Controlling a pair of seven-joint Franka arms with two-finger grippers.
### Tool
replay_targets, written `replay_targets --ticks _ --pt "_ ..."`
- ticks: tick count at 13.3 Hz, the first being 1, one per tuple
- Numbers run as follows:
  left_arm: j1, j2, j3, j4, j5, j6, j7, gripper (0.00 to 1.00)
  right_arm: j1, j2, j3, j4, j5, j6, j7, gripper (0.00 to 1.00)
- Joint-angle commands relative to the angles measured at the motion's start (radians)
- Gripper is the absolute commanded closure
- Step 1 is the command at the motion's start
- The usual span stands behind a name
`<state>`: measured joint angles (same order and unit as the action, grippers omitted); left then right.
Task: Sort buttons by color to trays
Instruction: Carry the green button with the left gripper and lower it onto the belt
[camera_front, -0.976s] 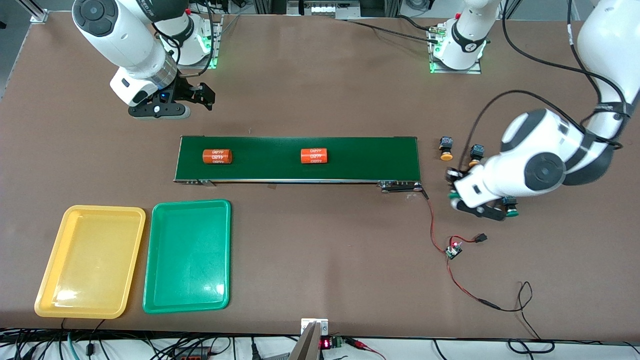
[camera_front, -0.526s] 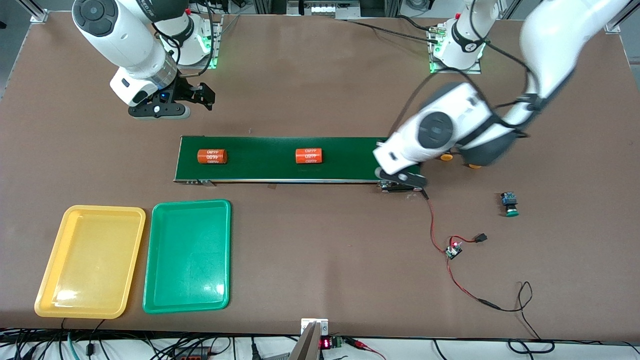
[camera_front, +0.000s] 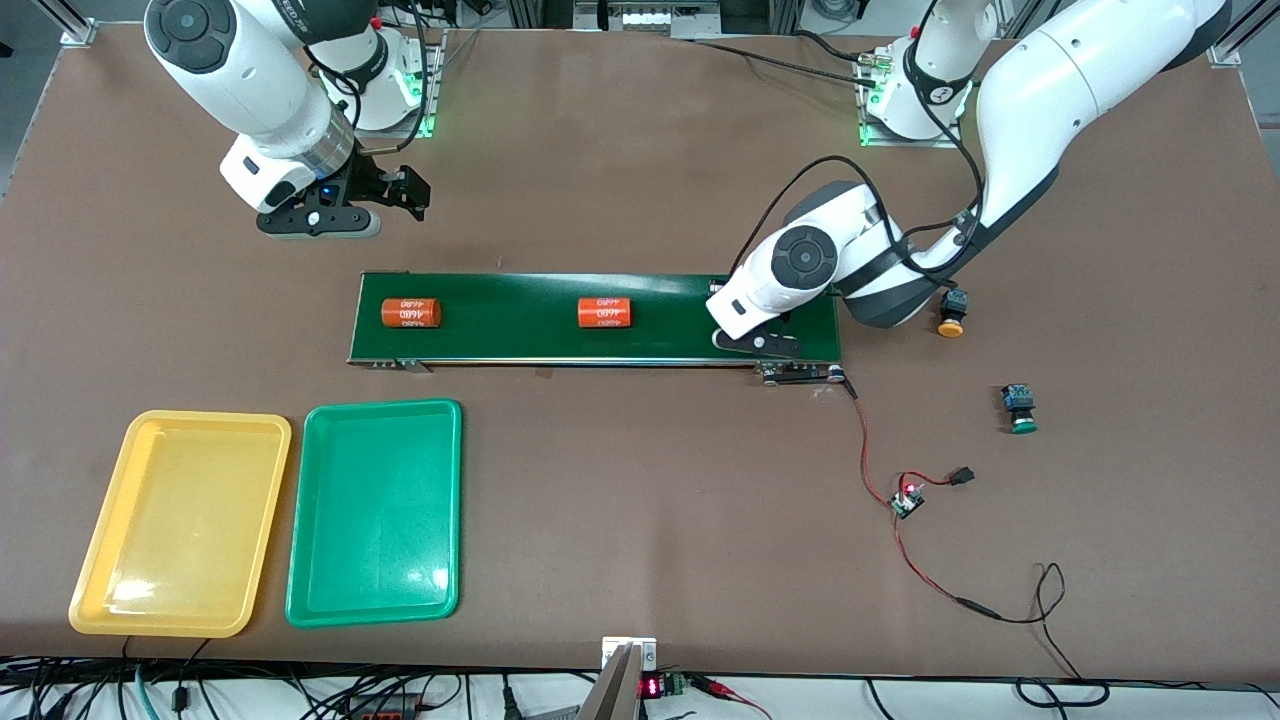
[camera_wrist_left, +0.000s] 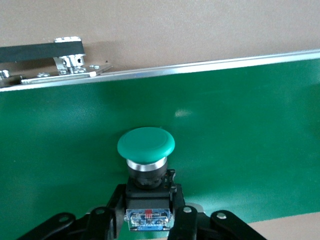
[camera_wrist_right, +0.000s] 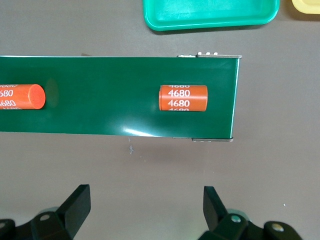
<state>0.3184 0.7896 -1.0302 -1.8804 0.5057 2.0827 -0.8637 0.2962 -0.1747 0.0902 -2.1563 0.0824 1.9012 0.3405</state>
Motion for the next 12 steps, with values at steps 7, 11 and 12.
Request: replay_targets --ticks 7,11,12 --pt "0.013 -0.053 -0.067 0.179 -0.030 -0.255 -0.068 0.00 0.008 -0.003 -0.004 0.000 -0.007 -0.002 0.017 0.00" --pt "0.036 -0.053 -0.056 0.421 -0.018 -0.579 0.004 0.00 0.008 -0.003 -0.006 0.001 -0.007 0.006 0.017 0.00" --pt "0.059 -0.052 -0.051 0.452 -0.012 -0.591 0.055 0.00 0.008 -0.003 -0.004 0.001 -0.007 0.007 0.017 0.00"
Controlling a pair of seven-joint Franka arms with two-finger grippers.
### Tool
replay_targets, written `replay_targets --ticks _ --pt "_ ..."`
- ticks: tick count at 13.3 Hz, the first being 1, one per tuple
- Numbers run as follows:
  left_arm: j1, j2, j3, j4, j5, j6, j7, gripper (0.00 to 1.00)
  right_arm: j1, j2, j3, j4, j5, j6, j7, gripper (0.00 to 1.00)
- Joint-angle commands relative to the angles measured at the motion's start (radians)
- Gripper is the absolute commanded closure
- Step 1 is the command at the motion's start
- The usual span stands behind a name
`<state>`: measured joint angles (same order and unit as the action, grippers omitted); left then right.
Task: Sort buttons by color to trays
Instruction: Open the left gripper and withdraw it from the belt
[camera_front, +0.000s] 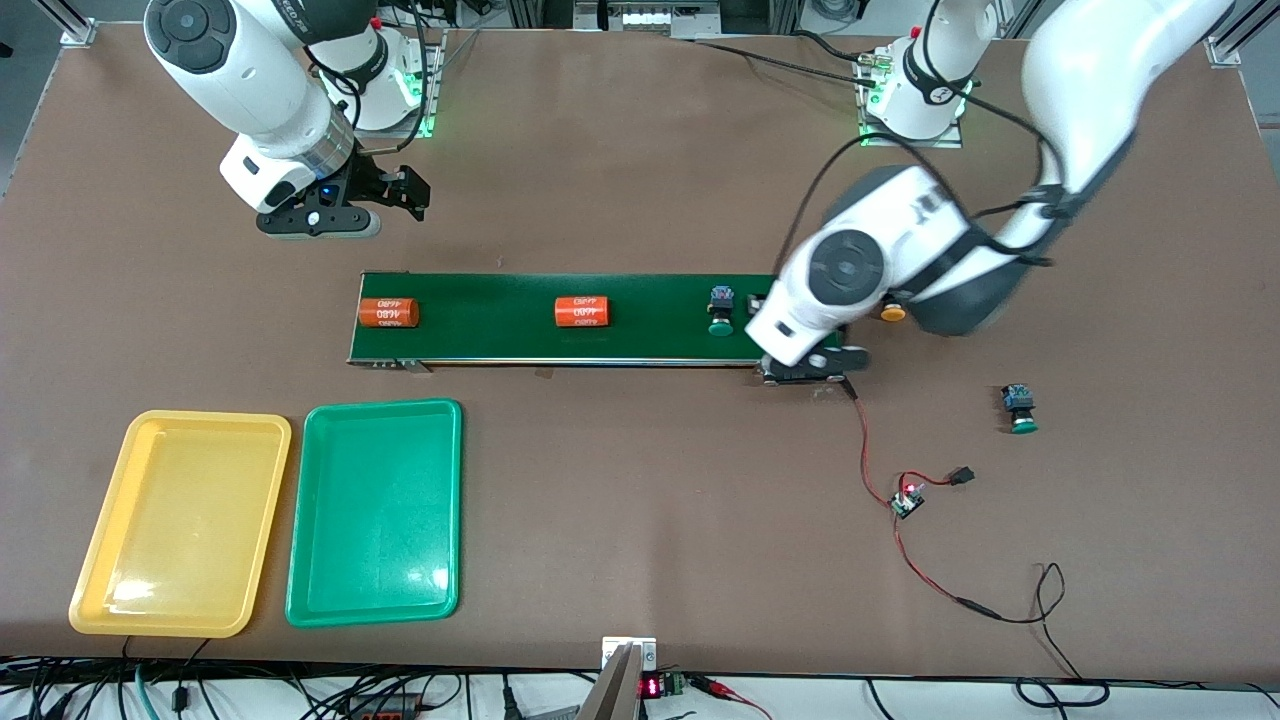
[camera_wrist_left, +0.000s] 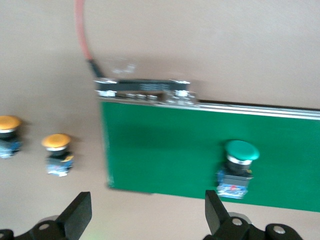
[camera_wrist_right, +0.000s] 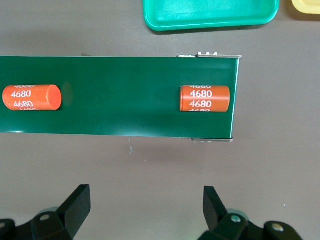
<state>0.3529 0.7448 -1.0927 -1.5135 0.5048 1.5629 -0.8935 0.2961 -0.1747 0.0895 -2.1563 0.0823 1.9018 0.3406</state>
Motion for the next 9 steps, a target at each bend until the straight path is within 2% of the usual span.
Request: replay_targets --ticks 1,4,7,9 --pt "0.067 -0.005 0.022 0.090 0.000 -0.072 0.128 0.00 0.008 -0.008 -0.004 0.003 -0.007 0.006 0.017 0.00" --pt "0.167 -0.002 0.127 0.091 0.041 -0.064 0.317 0.00 0.009 -0.005 -0.004 0.013 -0.004 0.010 0.020 0.00" --pt "0.178 0.001 0.268 0.088 0.100 -0.055 0.551 0.00 0.009 0.012 0.012 0.007 -0.004 0.020 0.021 0.00" --pt "0.216 0.007 0.324 0.053 0.103 0.036 0.649 0.00 0.012 0.046 0.015 0.006 -0.006 0.054 0.043 0.00"
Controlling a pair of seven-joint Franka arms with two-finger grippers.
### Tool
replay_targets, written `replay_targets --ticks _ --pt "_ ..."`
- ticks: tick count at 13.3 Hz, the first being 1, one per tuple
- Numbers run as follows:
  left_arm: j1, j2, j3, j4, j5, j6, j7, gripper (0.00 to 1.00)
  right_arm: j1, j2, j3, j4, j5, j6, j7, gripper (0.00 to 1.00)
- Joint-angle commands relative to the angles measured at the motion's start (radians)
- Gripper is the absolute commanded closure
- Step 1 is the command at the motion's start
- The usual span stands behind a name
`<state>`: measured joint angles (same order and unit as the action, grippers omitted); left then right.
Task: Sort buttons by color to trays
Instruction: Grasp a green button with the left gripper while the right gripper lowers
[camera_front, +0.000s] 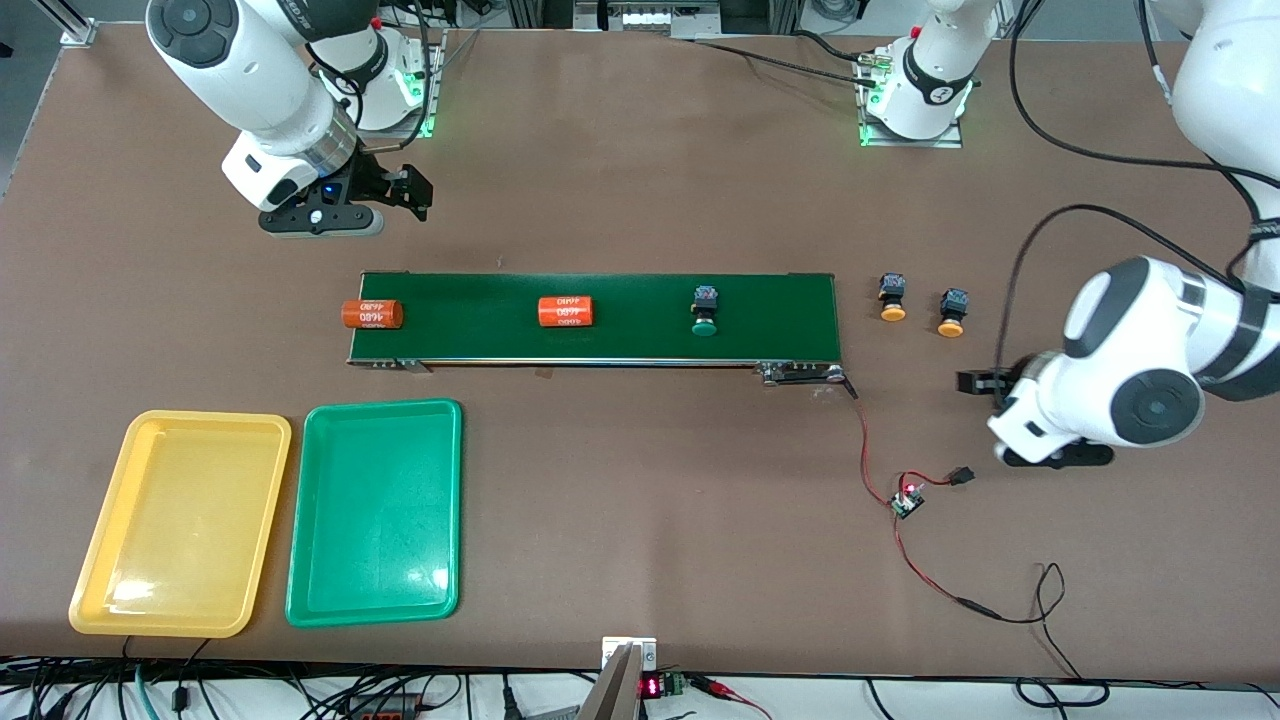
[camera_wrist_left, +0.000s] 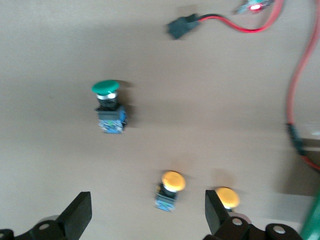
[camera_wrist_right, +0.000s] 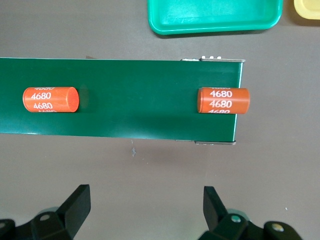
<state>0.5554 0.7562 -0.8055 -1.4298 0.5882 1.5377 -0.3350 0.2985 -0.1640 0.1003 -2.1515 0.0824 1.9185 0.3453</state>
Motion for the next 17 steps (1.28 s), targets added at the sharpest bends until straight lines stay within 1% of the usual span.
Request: replay_targets --ticks 1,2,3,5,7,8,9,11,13,14,15,17 --pt "0.052 -0.001 0.055 -0.064 0.019 0.141 0.146 0.00 0.020 0.053 0.021 -0.001 -0.007 0.072 0.079 0.00" --pt "0.082 -0.001 0.058 -0.104 0.022 0.212 0.163 0.00 0.037 0.070 0.036 0.001 -0.009 0.103 0.118 0.00" --pt "0.104 0.000 0.075 -0.128 0.050 0.266 0.163 0.00 0.040 0.093 0.039 0.002 -0.007 0.138 0.129 0.00" --pt "0.110 0.012 0.129 -0.181 0.100 0.370 0.162 0.00 0.079 0.121 0.039 0.002 -0.009 0.171 0.130 0.00" --pt "0.130 0.012 0.147 -0.266 0.104 0.477 0.145 0.00 0.102 0.152 0.039 0.004 -0.018 0.211 0.135 0.00" --pt "0.133 0.011 0.146 -0.297 0.104 0.502 0.128 0.00 0.135 0.179 0.039 0.009 -0.054 0.218 0.135 0.00" --pt "0.132 0.009 0.146 -0.302 0.104 0.502 0.099 0.00 0.172 0.208 0.039 0.013 -0.097 0.220 0.135 0.00" --pt "0.132 0.012 0.146 -0.308 0.102 0.504 0.093 0.00 0.203 0.257 0.039 0.038 -0.113 0.223 0.155 0.00" --pt "0.138 0.043 0.149 -0.317 0.102 0.506 0.093 0.06 0.205 0.273 0.039 0.050 -0.113 0.249 0.175 0.00" --pt "0.155 0.054 0.147 -0.317 0.104 0.507 0.093 0.15 0.200 0.276 0.039 0.050 -0.112 0.264 0.176 0.00" --pt "0.153 0.054 0.147 -0.317 0.102 0.504 0.093 0.28 0.197 0.284 0.038 0.056 -0.105 0.269 0.176 0.00" --pt "0.152 0.052 0.146 -0.317 0.098 0.496 0.094 0.50 0.195 0.287 0.038 0.067 -0.105 0.272 0.205 0.00"
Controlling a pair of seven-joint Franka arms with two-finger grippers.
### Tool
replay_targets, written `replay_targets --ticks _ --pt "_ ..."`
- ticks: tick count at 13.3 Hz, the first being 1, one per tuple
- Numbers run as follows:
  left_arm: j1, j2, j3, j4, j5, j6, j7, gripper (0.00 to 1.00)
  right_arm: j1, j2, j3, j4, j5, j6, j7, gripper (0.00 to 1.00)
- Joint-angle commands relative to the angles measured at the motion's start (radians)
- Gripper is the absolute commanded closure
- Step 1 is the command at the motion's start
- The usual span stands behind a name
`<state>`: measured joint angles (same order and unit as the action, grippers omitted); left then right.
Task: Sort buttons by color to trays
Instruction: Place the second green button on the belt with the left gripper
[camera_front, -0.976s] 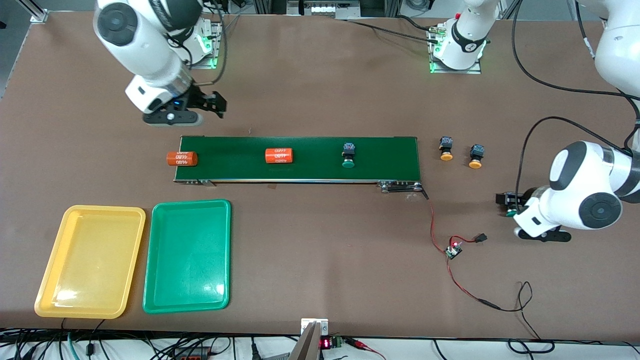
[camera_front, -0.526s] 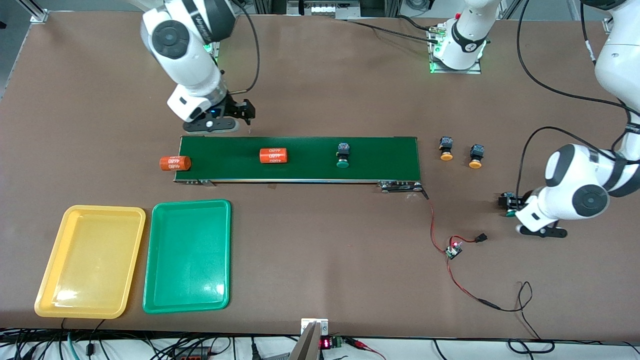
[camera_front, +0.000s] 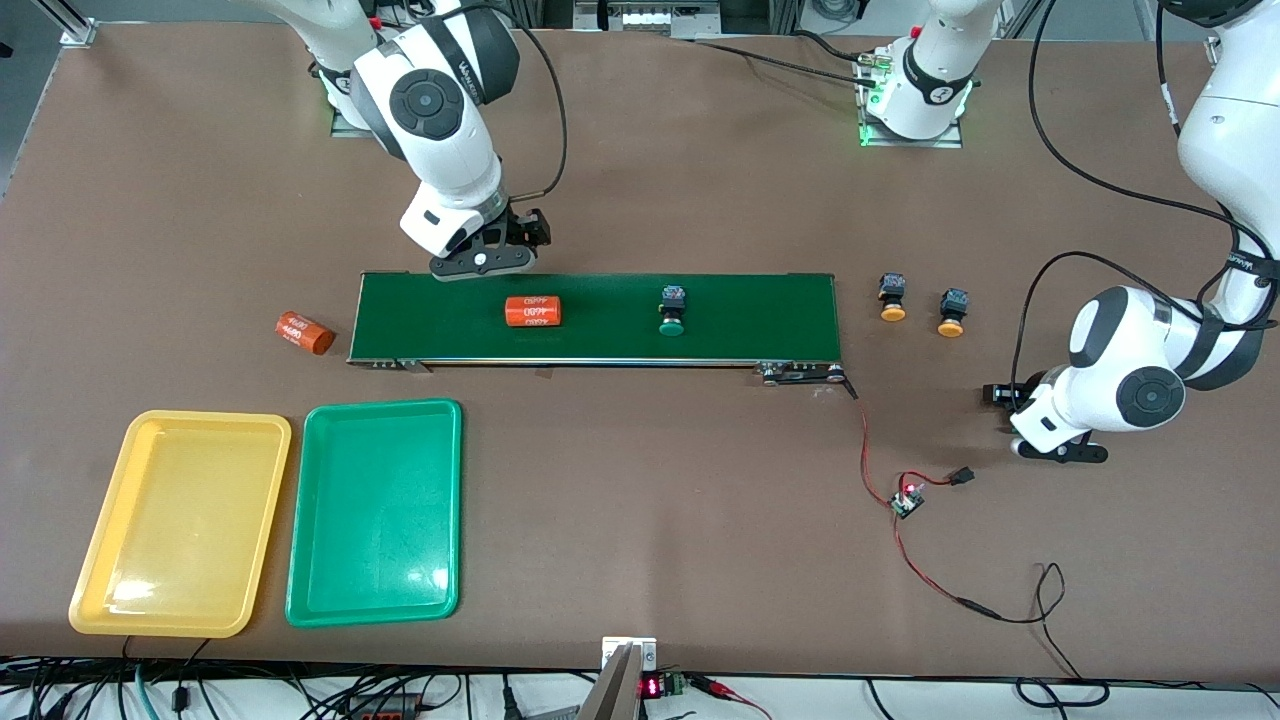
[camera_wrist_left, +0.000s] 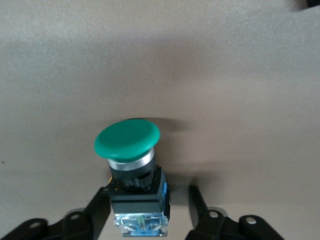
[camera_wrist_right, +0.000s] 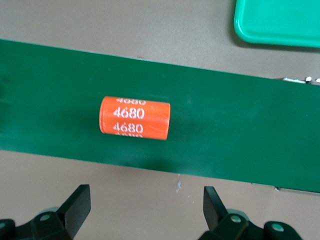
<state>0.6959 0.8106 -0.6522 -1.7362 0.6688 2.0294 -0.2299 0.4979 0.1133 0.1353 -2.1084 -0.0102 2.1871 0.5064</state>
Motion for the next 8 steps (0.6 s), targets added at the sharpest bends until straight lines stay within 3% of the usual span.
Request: replay_targets --ticks 1,2,4,8 --pt "0.010 -0.005 -0.007 -0.011 0.017 0.002 0.001 0.65 -0.004 0.022 0.003 0.031 -0.013 0.003 0.058 0.00" --pt "0.010 -0.008 -0.014 -0.008 0.017 0.000 0.001 0.77 -0.005 0.028 0.003 0.040 -0.019 0.003 0.060 0.00" --pt "0.008 -0.024 -0.062 0.006 0.011 -0.076 -0.011 0.79 -0.002 0.039 0.003 0.042 -0.017 0.005 0.061 0.00" --pt "0.021 -0.030 -0.315 0.078 -0.029 -0.346 -0.016 0.80 -0.009 0.065 0.001 0.042 -0.013 0.048 0.063 0.00"
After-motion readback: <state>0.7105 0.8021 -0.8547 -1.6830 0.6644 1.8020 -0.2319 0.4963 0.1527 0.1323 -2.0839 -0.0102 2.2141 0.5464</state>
